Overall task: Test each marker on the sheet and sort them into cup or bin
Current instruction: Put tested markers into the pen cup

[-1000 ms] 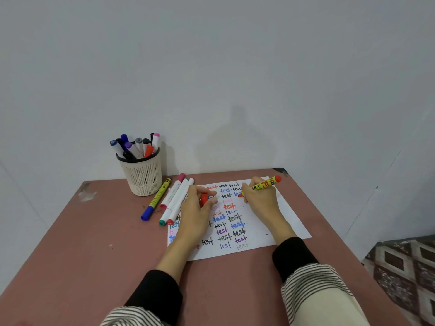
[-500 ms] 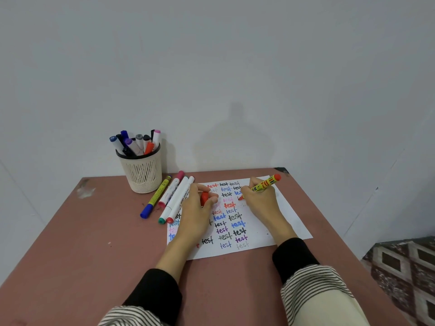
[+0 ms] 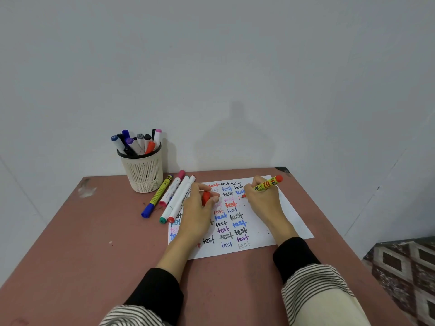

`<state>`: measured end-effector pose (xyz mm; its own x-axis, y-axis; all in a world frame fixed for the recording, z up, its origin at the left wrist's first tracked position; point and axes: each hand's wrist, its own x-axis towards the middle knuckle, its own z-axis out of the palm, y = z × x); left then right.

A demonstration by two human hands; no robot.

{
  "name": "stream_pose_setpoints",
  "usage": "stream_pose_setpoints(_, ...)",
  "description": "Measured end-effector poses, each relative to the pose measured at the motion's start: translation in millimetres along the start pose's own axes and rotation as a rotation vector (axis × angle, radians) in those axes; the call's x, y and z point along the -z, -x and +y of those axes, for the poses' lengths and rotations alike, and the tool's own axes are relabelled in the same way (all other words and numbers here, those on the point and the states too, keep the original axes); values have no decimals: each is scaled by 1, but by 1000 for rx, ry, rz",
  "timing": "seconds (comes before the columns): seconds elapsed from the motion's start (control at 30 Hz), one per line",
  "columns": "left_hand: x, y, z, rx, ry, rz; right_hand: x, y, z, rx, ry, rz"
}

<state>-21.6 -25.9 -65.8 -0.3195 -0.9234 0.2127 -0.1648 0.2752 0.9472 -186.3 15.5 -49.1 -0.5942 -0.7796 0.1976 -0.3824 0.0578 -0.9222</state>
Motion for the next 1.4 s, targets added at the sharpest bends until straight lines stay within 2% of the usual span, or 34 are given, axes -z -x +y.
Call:
stream_pose_setpoints(0.2,-1,-1,0,5,-7,-2,0,-1,1,-46,-23,-11)
stream_pose_setpoints(0.47,0,1,3,11,8,-9,2,0,0,1,-10,-5)
stream_pose_setpoints(0.73,0,1,2,10,1,-13,2,-3,2,-59,-33,0)
stream_pose_setpoints(1.2,1,0,0,10,21,-9,1,-5,1,-45,-55,81)
stream_pose_setpoints(1.4,0,-2,-2,-9,3,-13,1,-3,3,-31,-59,58)
